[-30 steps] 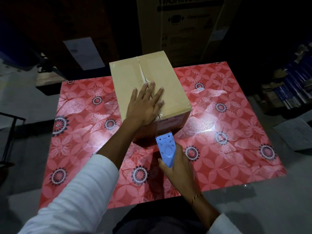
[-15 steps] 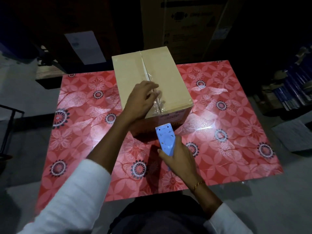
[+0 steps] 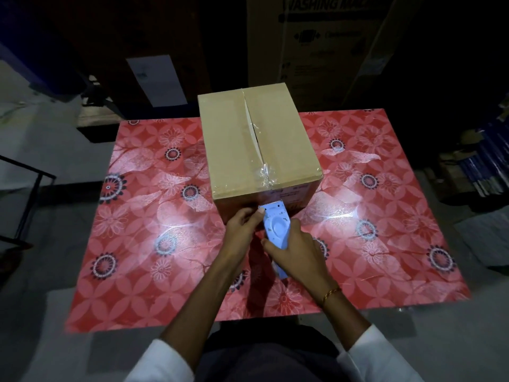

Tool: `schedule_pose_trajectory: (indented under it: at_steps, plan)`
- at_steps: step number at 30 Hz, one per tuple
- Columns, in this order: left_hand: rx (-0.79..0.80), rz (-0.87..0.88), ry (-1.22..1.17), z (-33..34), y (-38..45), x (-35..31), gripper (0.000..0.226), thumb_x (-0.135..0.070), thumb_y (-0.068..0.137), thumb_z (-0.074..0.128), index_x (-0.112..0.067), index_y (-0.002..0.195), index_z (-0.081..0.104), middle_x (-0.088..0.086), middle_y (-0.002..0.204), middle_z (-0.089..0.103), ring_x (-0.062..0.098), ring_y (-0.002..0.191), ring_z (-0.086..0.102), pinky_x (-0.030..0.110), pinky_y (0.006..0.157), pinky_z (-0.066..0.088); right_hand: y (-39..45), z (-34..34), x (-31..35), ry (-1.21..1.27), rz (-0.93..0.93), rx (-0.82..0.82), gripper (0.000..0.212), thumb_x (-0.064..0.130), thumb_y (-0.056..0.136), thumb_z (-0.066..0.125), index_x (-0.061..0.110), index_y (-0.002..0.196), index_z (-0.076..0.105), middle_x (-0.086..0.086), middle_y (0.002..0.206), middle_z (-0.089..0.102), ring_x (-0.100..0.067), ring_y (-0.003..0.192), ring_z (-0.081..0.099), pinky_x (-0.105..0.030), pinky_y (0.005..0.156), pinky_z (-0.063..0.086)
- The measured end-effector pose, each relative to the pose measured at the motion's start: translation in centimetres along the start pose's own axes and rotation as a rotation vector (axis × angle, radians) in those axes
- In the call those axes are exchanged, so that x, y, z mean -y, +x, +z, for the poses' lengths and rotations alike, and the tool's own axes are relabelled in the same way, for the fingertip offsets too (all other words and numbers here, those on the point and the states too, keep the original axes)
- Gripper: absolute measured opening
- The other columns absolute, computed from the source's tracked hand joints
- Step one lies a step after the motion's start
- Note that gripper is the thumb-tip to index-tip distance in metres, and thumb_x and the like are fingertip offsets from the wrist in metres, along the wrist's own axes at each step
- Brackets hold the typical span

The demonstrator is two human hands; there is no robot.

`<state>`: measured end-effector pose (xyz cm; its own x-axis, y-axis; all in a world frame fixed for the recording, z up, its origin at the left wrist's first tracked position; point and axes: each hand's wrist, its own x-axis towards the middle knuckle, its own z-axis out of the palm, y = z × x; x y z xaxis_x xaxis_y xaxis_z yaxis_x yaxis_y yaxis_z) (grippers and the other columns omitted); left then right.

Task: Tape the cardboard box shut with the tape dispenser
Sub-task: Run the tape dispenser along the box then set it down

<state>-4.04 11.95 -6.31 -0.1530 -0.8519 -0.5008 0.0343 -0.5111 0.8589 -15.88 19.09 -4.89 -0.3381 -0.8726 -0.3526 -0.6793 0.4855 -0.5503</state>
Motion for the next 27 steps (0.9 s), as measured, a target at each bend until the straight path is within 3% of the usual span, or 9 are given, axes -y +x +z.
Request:
schedule_pose_trajectory:
  at_steps: [7, 9, 11, 12, 16, 20, 23, 27]
  plan:
    - [0.025, -0.047, -0.134, 1.6, 0.9, 0.4, 0.017, -0.014, 0.092, 0.066, -0.001, 0.102, 0.067, 0.019, 0.097, 0.070, 0.026, 0.086, 0.066, 0.041, 0.084, 0.054, 0.3, -0.8, 0.8, -0.012, 0.032, 0.044, 0.058, 0.064, 0.081, 0.061, 0.018, 0.112, 0.044, -0.013, 0.114, 0.066, -0.040, 0.105, 0.064, -0.040, 0.075, 0.047]
    - [-0.016, -0.034, -0.080, 1.7, 1.2, 0.4, 0.017, -0.013, 0.091, 0.066, 0.001, 0.101, 0.067, 0.016, 0.092, 0.070, 0.022, 0.078, 0.067, 0.035, 0.074, 0.056, 0.9, -1.2, 1.0, 0.028, 0.051, 0.060, 0.057, 0.063, 0.082, 0.062, 0.016, 0.112, 0.052, -0.009, 0.106, 0.068, -0.035, 0.098, 0.065, -0.037, 0.070, 0.043]
    - [-0.034, -0.010, 0.051, 1.5, 1.5, 0.6, 0.006, -0.012, 0.089, 0.068, -0.009, 0.093, 0.065, 0.012, 0.085, 0.069, 0.018, 0.069, 0.064, 0.023, 0.056, 0.050, 1.6, -1.1, 0.4, 0.148, 0.103, 0.156, 0.051, 0.062, 0.082, 0.063, 0.015, 0.102, 0.065, -0.007, 0.094, 0.072, -0.031, 0.089, 0.069, -0.037, 0.067, 0.045]
    - [-0.027, -0.016, 0.114, 1.3, 1.5, 0.9, 0.008, -0.013, 0.088, 0.069, -0.014, 0.093, 0.063, 0.011, 0.085, 0.068, 0.019, 0.071, 0.064, 0.023, 0.055, 0.048, 1.7, -0.9, -0.2, 0.209, 0.134, 0.219, 0.051, 0.063, 0.079, 0.063, 0.015, 0.096, 0.070, -0.007, 0.092, 0.075, -0.030, 0.088, 0.071, -0.038, 0.069, 0.050]
    - [0.029, -0.095, 0.250, 1.0, 1.1, 2.0, 0.032, -0.025, 0.088, 0.071, -0.018, 0.115, 0.055, 0.004, 0.090, 0.064, 0.015, 0.078, 0.062, 0.035, 0.070, 0.052, 1.8, 1.0, -3.7, 0.313, 0.137, 0.370, 0.053, 0.064, 0.068, 0.064, 0.019, 0.095, 0.073, -0.007, 0.095, 0.079, -0.030, 0.093, 0.074, -0.050, 0.087, 0.057]
    - [0.012, -0.092, 0.262, 1.0, 1.1, 2.7, 0.038, -0.026, 0.090, 0.068, -0.013, 0.122, 0.053, 0.000, 0.087, 0.065, 0.015, 0.080, 0.063, 0.043, 0.079, 0.056, 1.5, 1.2, -5.3, 0.585, 0.195, 0.352, 0.050, 0.048, 0.075, 0.076, 0.015, 0.106, 0.055, -0.012, 0.113, 0.070, -0.023, 0.097, 0.072, -0.033, 0.089, 0.059]
    - [0.001, -0.149, 0.169, 1.1, 0.9, 3.0, 0.025, -0.033, 0.095, 0.060, -0.016, 0.113, 0.058, 0.004, 0.103, 0.066, 0.018, 0.088, 0.063, 0.041, 0.082, 0.054, 1.6, 1.0, -6.8, 0.718, 0.222, 0.351, 0.060, 0.052, 0.068, 0.079, 0.012, 0.105, 0.055, -0.019, 0.117, 0.071, -0.031, 0.106, 0.073, -0.051, 0.102, 0.053]
    - [0.007, -0.196, 0.124, 1.3, 0.6, 3.9, 0.009, -0.024, 0.099, 0.052, -0.022, 0.094, 0.059, 0.005, 0.098, 0.063, 0.020, 0.086, 0.057, 0.034, 0.076, 0.051, 1.5, -0.1, -8.5, 0.818, 0.231, 0.349, 0.037, 0.045, 0.077, 0.078, 0.014, 0.088, 0.062, -0.011, 0.094, 0.065, -0.025, 0.091, 0.065, -0.039, 0.086, 0.050]
